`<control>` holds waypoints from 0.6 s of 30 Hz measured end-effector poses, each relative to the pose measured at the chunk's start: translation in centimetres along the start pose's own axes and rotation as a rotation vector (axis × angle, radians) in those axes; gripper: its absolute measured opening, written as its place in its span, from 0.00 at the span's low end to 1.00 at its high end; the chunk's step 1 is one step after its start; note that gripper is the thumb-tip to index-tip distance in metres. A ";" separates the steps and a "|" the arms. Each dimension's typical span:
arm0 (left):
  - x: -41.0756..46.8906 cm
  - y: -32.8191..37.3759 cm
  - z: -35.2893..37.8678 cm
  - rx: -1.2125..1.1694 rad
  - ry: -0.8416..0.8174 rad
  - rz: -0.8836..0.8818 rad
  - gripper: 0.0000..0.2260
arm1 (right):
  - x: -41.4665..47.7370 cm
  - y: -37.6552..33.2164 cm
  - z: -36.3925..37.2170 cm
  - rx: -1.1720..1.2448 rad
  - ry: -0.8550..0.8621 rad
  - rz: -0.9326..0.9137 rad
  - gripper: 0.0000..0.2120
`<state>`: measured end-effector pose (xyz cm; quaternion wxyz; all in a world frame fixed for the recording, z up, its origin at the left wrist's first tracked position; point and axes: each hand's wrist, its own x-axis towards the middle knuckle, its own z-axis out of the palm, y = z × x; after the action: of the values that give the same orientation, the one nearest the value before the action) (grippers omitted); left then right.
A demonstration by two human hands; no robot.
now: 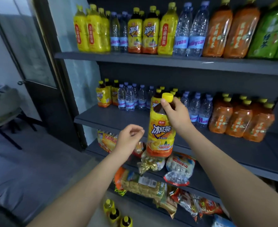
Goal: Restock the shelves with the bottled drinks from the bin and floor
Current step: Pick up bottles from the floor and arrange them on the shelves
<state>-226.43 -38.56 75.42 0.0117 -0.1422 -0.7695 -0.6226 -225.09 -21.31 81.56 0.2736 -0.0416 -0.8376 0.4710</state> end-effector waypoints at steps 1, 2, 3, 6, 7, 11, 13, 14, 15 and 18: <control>0.9 0.1 -0.6 0.002 -0.002 0.009 0.03 | 0.7 -0.3 0.7 -0.004 0.010 -0.007 0.17; 1.9 0.3 -1.3 0.008 -0.006 0.021 0.03 | 1.4 -0.6 1.4 -0.013 0.016 -0.016 0.17; 3.0 0.3 -2.1 0.014 -0.010 0.036 0.02 | 2.2 -0.9 2.2 -0.028 0.017 -0.023 0.17; 6.7 -0.2 -4.5 0.021 -0.023 0.072 0.03 | 5.1 -1.4 5.3 -0.058 0.031 -0.047 0.18; 8.0 -0.5 -5.4 0.011 -0.026 0.071 0.03 | 6.1 -1.6 6.4 -0.070 0.042 -0.046 0.18; 12.8 -2.2 -8.9 -0.044 -0.052 0.046 0.03 | 10.2 -1.9 11.7 -0.113 0.064 -0.022 0.18; 15.0 -3.4 -10.6 -0.019 -0.083 0.058 0.03 | 11.8 -1.8 14.3 -0.125 0.079 -0.020 0.17; 16.1 -4.1 -11.4 -0.003 -0.099 0.066 0.02 | 12.4 -1.8 15.6 -0.126 0.089 -0.015 0.17; 17.0 -4.9 -12.1 0.010 -0.111 0.073 0.02 | 13.0 -1.6 16.8 -0.126 0.094 -0.006 0.18; 19.1 -7.5 -13.9 0.027 -0.105 0.074 0.03 | 14.3 -1.3 20.2 -0.131 0.091 0.018 0.18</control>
<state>-248.75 -49.43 75.13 -0.0039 -0.2030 -0.7715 -0.6030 -246.98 -32.87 80.38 0.3040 -0.0881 -0.8528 0.4153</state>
